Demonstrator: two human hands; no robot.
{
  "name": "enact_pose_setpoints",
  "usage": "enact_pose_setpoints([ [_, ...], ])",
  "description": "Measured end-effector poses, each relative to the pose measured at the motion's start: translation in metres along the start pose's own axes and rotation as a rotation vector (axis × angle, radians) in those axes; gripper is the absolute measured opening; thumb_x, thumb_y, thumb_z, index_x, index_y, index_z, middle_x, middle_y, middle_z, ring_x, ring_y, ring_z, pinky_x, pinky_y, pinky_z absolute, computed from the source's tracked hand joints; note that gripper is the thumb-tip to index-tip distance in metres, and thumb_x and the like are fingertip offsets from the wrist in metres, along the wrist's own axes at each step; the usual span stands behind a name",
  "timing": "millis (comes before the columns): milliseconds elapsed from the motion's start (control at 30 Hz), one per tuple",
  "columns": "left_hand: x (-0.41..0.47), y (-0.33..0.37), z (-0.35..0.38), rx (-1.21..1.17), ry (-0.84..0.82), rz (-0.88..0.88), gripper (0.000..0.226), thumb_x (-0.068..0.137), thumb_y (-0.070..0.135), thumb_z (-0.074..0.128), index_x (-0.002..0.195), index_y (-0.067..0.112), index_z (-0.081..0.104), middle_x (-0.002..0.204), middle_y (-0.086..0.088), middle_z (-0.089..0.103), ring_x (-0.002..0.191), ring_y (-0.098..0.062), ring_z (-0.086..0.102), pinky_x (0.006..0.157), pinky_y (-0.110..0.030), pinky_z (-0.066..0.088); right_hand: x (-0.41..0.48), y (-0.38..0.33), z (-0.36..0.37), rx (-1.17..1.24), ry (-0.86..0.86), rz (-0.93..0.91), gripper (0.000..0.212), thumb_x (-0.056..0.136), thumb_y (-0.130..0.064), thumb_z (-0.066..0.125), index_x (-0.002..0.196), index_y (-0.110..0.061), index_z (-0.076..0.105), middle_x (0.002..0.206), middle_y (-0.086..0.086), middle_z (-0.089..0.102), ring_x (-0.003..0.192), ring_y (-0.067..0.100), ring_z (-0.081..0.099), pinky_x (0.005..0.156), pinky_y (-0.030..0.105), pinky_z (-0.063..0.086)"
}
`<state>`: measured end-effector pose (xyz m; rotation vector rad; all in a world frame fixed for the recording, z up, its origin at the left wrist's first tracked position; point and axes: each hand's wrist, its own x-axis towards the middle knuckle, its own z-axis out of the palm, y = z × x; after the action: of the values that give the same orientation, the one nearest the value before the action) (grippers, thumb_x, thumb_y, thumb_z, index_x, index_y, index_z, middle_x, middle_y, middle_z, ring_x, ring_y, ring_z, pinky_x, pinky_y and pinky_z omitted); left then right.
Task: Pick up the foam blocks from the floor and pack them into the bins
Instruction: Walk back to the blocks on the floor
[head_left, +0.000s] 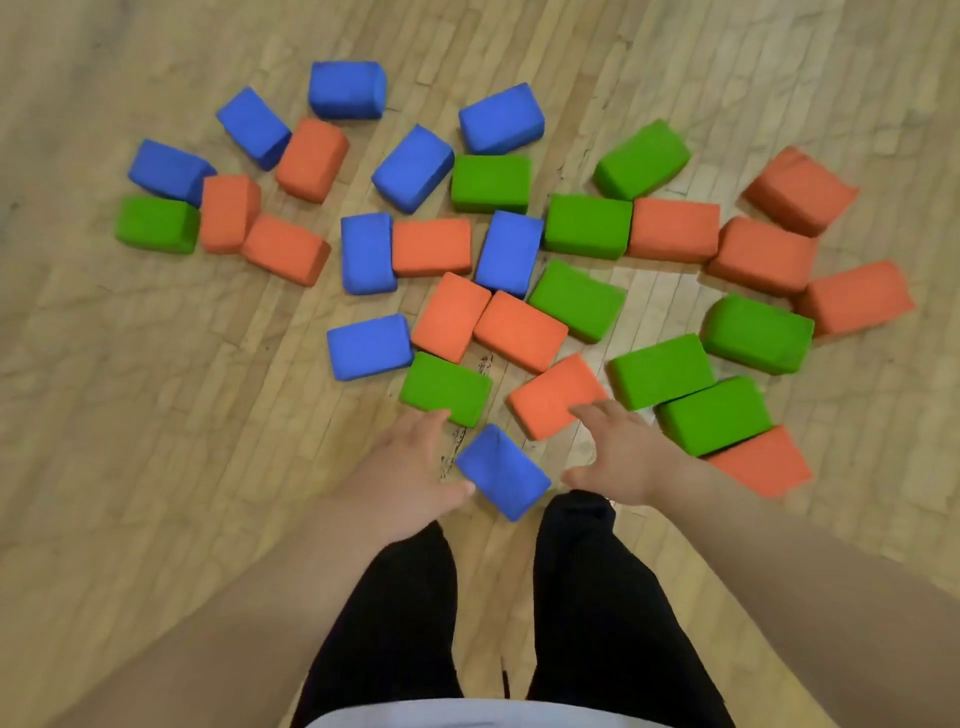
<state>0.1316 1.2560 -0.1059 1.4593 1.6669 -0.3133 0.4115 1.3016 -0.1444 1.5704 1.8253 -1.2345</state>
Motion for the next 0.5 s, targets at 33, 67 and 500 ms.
enact_pose_setpoints([
  [33,0.017,-0.003,0.002,-0.013,-0.003,-0.007,0.1,0.083,0.056,0.072,0.161,0.035,0.013,0.168,0.005,0.014,0.153,-0.018,0.017,0.122,-0.04,0.027,0.018,0.004,0.002,0.009,-0.018,0.002,0.1,0.081,-0.053,0.073,0.161,-0.025,0.022,0.166,0.012,0.019,0.149,0.035,0.028,0.117,0.039,0.031],
  [67,0.036,-0.007,0.005,-0.028,-0.001,-0.021,0.099,0.083,0.055,0.073,0.161,0.035,0.014,0.167,0.005,0.017,0.152,-0.017,0.019,0.122,-0.041,0.028,0.038,0.009,0.006,0.021,-0.033,0.005,0.101,0.08,-0.053,0.073,0.161,-0.025,0.021,0.166,0.012,0.019,0.149,0.034,0.029,0.117,0.04,0.032],
  [500,0.283,-0.178,0.205,-0.28,-0.243,-0.38,0.102,0.083,0.044,0.08,0.163,0.025,0.019,0.161,-0.009,0.032,0.146,-0.024,0.037,0.111,-0.031,0.033,0.321,0.046,0.208,0.089,-0.197,0.084,0.092,0.082,-0.037,0.075,0.159,-0.026,0.025,0.15,0.01,0.041,0.136,0.035,0.043,0.109,0.036,0.037],
])
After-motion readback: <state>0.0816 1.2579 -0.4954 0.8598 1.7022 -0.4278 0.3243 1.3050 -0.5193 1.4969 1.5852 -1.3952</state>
